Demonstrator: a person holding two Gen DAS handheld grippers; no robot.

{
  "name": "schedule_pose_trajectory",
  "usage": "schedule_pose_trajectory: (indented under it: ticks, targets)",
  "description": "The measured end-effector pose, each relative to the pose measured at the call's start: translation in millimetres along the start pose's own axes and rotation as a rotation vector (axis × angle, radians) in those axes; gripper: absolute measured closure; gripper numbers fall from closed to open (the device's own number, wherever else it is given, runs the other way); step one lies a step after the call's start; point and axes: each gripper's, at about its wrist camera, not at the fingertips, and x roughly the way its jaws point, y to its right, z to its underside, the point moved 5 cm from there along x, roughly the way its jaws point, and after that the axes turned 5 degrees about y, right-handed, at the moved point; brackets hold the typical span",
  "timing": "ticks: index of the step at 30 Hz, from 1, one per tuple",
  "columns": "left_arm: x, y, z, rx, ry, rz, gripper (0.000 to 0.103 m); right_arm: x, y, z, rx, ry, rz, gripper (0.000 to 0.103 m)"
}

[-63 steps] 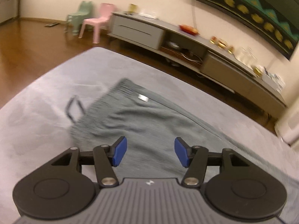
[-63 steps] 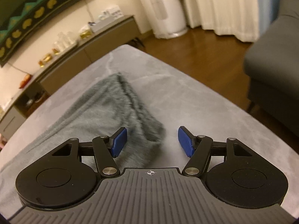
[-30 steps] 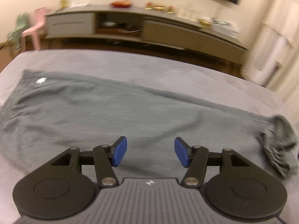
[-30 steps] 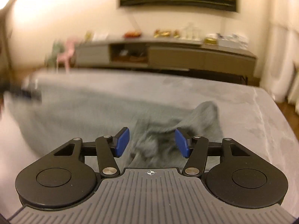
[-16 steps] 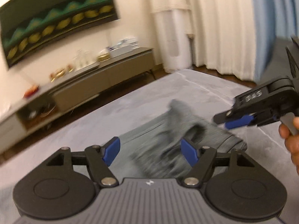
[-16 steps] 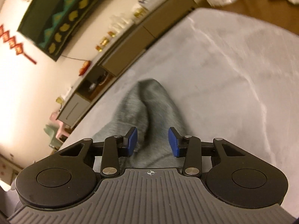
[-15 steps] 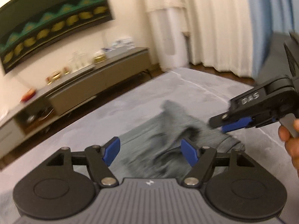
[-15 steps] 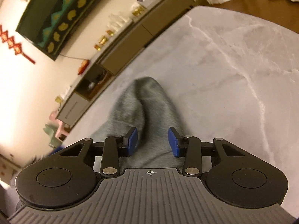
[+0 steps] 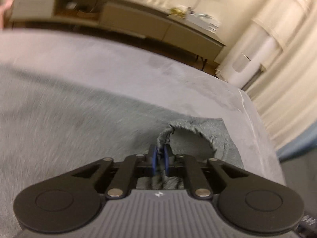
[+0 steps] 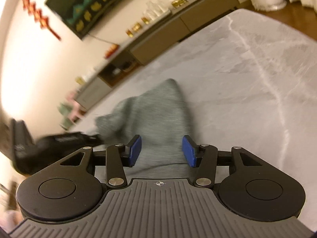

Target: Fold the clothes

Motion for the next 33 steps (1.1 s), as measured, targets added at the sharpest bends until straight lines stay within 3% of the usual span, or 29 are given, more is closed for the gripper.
schedule_pose_trajectory:
  ticks: [4,6,8,12,14,16,17,18,20,22,27,29,32,33]
  targets:
    - [-19,-13,0,-0.062,0.043,0.009,0.064,4,-2,4,-0.057,-0.022,0.066,0.052]
    - [-29,-6,5,-0.075,0.053,0.046,0.038,6,-4,7,-0.072,-0.036,0.081,0.051]
    - [-25,4,12,-0.054,0.022,0.079,0.026,7,-6,11,-0.086,-0.051,0.095,0.051]
    - [1,21,11,-0.009,-0.019,0.029,0.019,10,-9,18,-0.097,-0.068,0.12,0.051]
    - [14,27,9,-0.007,-0.036,0.02,0.021,9,-10,19,-0.096,-0.069,0.123,0.051]
    - [21,37,6,0.039,-0.038,0.018,0.052,8,-10,19,-0.097,-0.069,0.123,0.051]
    - [23,42,4,0.076,-0.04,0.015,0.084,7,-10,19,-0.096,-0.07,0.122,0.051]
    - [20,48,-1,0.103,-0.023,0.036,0.092,7,-9,18,-0.096,-0.071,0.121,0.051]
    - [3,56,-16,0.133,0.058,0.11,0.092,6,-10,18,-0.094,-0.074,0.119,0.051]
    - [-12,43,-31,0.096,0.121,0.112,0.091,3,-13,17,-0.097,-0.067,0.101,0.051]
    - [17,-13,-28,0.02,-0.008,-0.062,0.08,6,-29,24,-0.158,-0.096,0.084,0.051]
    - [1,-21,-25,0.001,0.038,-0.053,0.064,10,-33,28,-0.188,-0.112,0.098,0.051]
    - [-32,-16,-22,0.006,0.145,-0.014,0.056,7,-38,27,-0.21,-0.094,0.099,0.051]
    - [-34,-6,-17,0.04,0.134,0.016,0.054,6,-38,26,-0.209,-0.087,0.1,0.051]
